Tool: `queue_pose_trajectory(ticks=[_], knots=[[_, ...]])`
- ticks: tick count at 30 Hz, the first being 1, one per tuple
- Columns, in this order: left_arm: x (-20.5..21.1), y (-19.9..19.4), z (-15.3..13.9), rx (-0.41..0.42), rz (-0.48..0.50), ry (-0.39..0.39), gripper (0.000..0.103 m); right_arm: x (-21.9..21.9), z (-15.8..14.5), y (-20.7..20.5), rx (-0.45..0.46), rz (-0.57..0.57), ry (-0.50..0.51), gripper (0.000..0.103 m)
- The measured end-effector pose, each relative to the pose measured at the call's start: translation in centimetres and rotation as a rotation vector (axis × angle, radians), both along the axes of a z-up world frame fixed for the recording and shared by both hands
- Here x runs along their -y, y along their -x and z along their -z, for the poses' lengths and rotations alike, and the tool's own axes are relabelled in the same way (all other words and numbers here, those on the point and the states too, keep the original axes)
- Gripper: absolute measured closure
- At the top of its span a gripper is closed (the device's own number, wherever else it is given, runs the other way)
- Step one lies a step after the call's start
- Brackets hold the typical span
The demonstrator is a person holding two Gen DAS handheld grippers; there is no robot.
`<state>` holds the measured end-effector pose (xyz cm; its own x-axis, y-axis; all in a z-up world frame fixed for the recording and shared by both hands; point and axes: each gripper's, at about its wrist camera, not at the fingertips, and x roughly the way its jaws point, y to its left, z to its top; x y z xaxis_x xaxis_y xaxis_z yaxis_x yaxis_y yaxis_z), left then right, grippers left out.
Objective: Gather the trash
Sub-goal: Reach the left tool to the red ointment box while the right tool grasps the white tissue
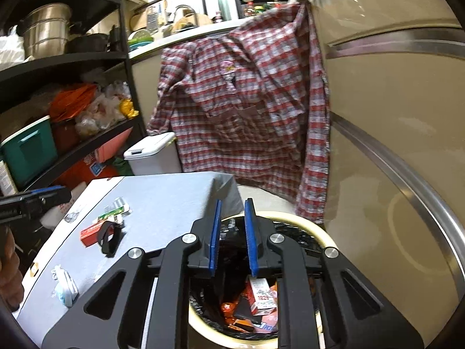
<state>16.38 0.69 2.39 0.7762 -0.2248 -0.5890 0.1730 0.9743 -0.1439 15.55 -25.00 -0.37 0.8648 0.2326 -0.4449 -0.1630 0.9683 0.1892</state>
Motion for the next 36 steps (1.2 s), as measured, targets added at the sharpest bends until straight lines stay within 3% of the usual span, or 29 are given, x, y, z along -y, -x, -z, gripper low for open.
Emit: queue_pose_trajectory(ticks=[15, 25, 31, 36], knots=[[-10.3, 1.3, 1.6, -0.018, -0.135, -0.005, 0.059, -9.5, 1.3, 0.4, -0.039, -0.200, -0.013, 0.090], [-14.3, 0.3, 3.7, -0.062, -0.167, -0.019, 0.059, -15.6, 3.5, 0.3, -0.116, -0.348, -0.005, 0.089], [-14.8, -1.7, 5.8, -0.107, -0.135, -0.031, 0.059, -18.0, 5.4, 0.0, -0.212, -0.435, -0.017, 0.079], [-14.8, -3.4, 8.4, -0.164, -0.118, -0.050, 0.059, -19.9, 6.8, -0.1, -0.268, -0.490, 0.035, 0.072]])
